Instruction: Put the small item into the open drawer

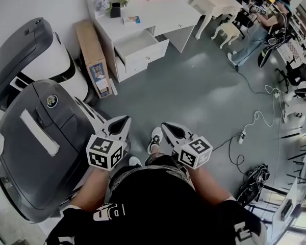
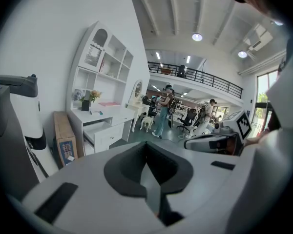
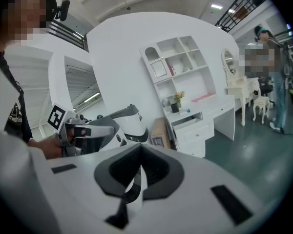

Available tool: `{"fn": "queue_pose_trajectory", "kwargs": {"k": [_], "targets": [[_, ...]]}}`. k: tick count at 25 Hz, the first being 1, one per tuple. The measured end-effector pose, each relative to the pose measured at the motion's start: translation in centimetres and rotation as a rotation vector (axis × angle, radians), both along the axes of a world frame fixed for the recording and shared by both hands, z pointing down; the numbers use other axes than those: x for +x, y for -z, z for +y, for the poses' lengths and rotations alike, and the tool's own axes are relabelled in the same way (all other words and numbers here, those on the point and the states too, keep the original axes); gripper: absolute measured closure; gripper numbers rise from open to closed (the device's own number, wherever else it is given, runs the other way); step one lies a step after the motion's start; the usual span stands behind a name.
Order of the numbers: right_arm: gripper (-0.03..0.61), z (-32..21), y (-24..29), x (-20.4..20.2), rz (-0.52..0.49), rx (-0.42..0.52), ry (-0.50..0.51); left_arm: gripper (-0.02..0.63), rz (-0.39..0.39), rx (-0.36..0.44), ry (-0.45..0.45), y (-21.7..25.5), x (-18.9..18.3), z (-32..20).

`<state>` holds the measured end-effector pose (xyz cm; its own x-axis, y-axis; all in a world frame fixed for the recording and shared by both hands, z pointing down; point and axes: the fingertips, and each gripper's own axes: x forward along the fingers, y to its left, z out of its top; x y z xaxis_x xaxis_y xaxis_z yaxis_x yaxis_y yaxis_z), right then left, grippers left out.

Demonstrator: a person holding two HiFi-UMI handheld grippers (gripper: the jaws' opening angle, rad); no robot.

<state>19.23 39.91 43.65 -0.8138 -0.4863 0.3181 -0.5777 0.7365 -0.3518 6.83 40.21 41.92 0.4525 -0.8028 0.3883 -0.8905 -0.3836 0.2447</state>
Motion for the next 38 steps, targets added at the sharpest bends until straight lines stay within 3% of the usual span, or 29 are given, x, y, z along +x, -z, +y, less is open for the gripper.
{"fn": "queue_pose_trajectory", "kwargs": {"k": [7,19,25,38], "targets": [[0.571,-3.7,-1.3,0.2,0.020,-0.023,0.014,0.600,-0.022,-0.023,0.037,-0.4,0.1,-2.8],[0.571,-16.6,-1.7,0.4,-0.031,-0.055,0.012,0.600,-0.063,-0.064,0.066,-0.7,0.4,-13.8],[0.571,-22.1,-1.1,1.3,-0.039,-0.044,0.024,0.600,-0.040,-0.065,0.095,-0.2,0.6,-19.5],[0.571,-29.3,-1.0,3.7,-0.041,-0.036,0.078,0.600,-0.071,-0.064,0.140,0.5,2.5,-26.5]]}}
